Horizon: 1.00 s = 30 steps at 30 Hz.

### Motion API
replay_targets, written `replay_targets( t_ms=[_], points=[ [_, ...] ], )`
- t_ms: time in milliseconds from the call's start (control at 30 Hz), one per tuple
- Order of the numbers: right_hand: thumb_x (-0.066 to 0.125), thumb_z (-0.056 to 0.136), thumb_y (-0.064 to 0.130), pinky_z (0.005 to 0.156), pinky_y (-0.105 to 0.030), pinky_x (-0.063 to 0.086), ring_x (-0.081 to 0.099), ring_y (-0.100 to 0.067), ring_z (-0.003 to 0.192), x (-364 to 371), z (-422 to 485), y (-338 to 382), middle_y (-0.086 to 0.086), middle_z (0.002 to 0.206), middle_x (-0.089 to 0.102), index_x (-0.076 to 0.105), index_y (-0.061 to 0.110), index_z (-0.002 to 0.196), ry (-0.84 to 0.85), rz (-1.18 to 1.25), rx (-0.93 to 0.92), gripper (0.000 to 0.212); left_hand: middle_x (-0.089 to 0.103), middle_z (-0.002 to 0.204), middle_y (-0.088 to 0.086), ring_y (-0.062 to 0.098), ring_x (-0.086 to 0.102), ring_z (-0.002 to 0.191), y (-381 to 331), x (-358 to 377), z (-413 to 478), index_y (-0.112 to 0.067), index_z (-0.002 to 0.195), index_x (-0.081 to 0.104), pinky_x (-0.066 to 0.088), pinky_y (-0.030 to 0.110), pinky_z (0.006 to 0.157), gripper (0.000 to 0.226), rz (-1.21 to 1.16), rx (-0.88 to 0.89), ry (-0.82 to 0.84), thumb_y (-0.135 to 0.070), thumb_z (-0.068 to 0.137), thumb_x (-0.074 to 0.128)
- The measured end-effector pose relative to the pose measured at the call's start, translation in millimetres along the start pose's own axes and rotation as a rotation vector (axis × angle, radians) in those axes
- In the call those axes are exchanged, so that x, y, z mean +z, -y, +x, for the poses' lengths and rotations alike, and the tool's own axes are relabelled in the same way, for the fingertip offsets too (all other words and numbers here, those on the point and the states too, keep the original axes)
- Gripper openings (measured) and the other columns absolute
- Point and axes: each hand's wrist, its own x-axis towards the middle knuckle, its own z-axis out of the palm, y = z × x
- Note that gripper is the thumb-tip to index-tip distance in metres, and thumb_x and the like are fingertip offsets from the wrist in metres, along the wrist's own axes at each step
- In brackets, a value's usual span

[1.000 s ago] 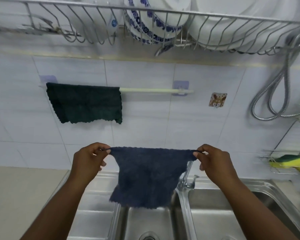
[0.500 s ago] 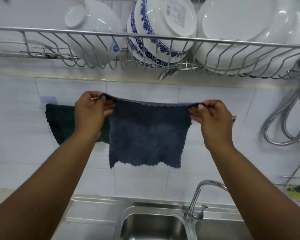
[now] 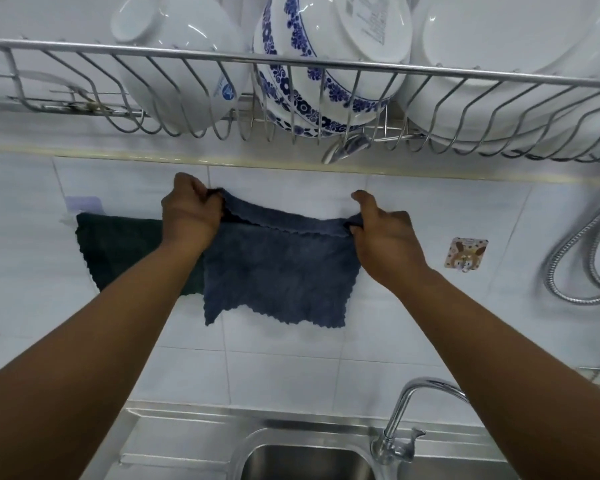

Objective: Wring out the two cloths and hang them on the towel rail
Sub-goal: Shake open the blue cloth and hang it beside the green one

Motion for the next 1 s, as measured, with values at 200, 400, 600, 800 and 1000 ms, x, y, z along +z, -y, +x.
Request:
replay_targets(
  t_ms=[200, 400, 600, 800, 1000],
  points=[
    [0.032, 0.101, 0.038, 0.081, -0.041, 0.034, 0.041, -0.024, 0.046, 6, 13, 12, 0.0, 0.052, 0.052, 0.04, 0.011, 0.123, 0.015, -0.393, -0.139, 0.036, 0.061, 0.099, 0.001, 0.025, 0.058, 0.091, -3, -4, 0, -0.024, 0.094, 0.059, 0.051, 0.042, 0.087, 0.034, 0.571, 0.144, 0.472, -0.05, 0.095, 0.038],
    [0.012, 0.098, 0.056, 0.092, -0.045, 0.033, 0.034, -0.021, 0.059, 4, 19, 21, 0.001, 0.055, 0.038, 0.047, 0.017, 0.108, 0.249, -0.569, -0.088, 0.053, 0.061, 0.129, 0.006, 0.025, 0.055, 0.107, -4, -8, -7, -0.023, 0.113, 0.063, 0.04, 0.04, 0.096, 0.051, 0.729, 0.193, 0.637, -0.052, 0.099, 0.023],
    [0.014, 0.099, 0.056, 0.09, -0.043, 0.036, 0.048, -0.025, 0.07, 4, 19, 16, -0.003, 0.076, 0.063, 0.055, 0.022, 0.088, 0.249, -0.509, -0.103, 0.055, 0.065, 0.086, 0.005, 0.024, 0.058, 0.08, 11, -11, -5, -0.026, 0.091, 0.047, 0.038, 0.036, 0.067, 0.028, 0.632, 0.313, 0.569, -0.046, 0.097, 0.029],
    [0.047, 0.096, 0.047, 0.07, -0.035, 0.033, 0.041, -0.026, 0.07, -1, 13, 1, -0.007, 0.122, 0.048, 0.046, 0.016, 0.111, 0.14, -0.255, -0.223, 0.034, 0.062, 0.077, 0.001, 0.018, 0.056, 0.075, 18, -13, -6, -0.029, 0.088, 0.046, 0.035, 0.037, 0.072, 0.026, 0.589, 0.375, 0.568, -0.048, 0.098, 0.03],
    [0.049, 0.084, 0.063, 0.089, -0.048, 0.036, 0.048, -0.033, 0.099, 1, 6, 6, -0.008, 0.091, 0.068, 0.052, 0.014, 0.108, 0.13, -0.515, -0.273, 0.054, 0.06, 0.08, -0.002, 0.018, 0.055, 0.077, 20, -15, -9, -0.024, 0.083, 0.051, 0.035, 0.034, 0.069, 0.026, 0.509, 0.432, 0.504, -0.043, 0.098, 0.041]
  ],
)
